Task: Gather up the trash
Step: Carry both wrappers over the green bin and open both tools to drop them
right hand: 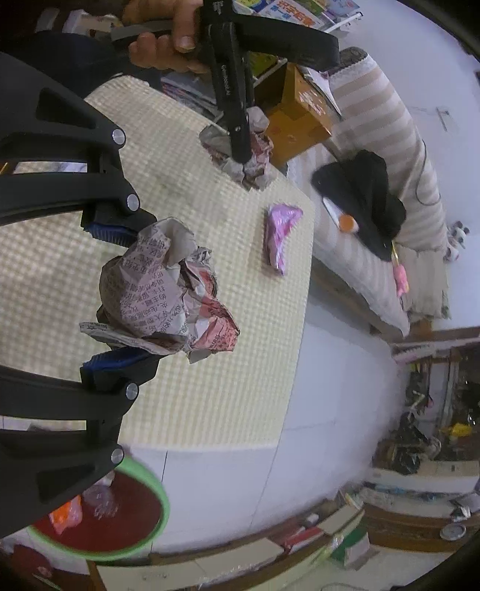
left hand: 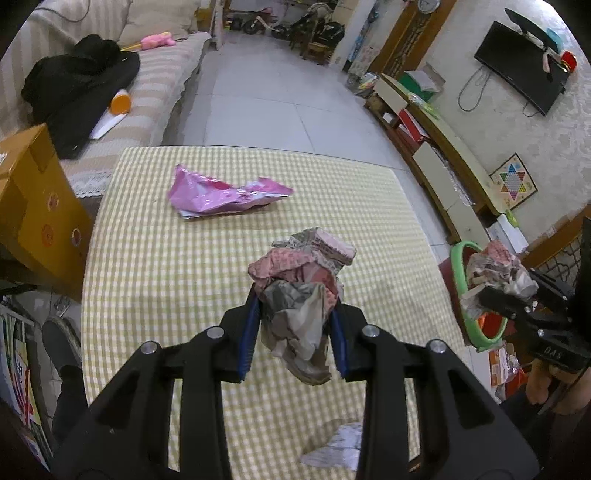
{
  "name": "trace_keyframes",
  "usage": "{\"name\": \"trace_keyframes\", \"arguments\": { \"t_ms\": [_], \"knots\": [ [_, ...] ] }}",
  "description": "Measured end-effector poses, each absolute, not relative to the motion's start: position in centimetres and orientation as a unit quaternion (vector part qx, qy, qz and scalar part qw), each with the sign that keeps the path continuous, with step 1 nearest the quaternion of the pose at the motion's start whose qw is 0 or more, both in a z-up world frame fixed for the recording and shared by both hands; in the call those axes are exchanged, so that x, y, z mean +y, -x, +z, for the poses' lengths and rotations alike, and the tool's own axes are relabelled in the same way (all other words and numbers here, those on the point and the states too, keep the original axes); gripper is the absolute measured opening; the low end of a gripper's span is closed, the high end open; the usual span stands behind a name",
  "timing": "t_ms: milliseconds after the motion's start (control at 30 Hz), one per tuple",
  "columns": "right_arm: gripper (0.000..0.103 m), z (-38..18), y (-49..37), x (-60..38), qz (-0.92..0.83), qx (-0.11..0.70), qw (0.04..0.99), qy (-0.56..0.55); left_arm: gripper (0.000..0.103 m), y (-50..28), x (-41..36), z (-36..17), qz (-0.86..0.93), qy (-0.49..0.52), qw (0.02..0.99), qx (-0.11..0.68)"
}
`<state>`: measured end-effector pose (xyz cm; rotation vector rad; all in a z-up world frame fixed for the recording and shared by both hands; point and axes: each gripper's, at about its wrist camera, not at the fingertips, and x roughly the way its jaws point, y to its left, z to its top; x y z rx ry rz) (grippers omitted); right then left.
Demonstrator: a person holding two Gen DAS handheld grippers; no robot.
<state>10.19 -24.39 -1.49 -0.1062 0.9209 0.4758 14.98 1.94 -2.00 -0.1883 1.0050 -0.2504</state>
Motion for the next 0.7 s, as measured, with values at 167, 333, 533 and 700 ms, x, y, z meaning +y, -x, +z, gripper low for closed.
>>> {"name": "trace_keyframes", "arguments": {
  "t_ms": [167,333,533,700],
  "knots": [
    [0.045,-1.0,-9.3,-27.9,0.201,0.438,0.876,0.026,0.033,-15.1,-0.9,-1.3,-0.147,0.086,0.861,0.480],
    [0.045,-0.1,-8.7,-31.8,0.174,0.428,0.887,-0.006,0.033,-14.8,-4.8,0.0,-0.178,0.069,0.858,0.476],
    [0.045,1.0,-8.9,-36.2,0.140,0.414,0.899,-0.036,0.033,-14.8,-9.1,1.7,-0.215,0.054,0.855,0.469],
    [0.045,1.6,-9.0,-39.9,0.112,0.406,0.906,-0.051,0.033,-15.4,-13.3,2.6,-0.243,0.040,0.851,0.464]
  ]
}}
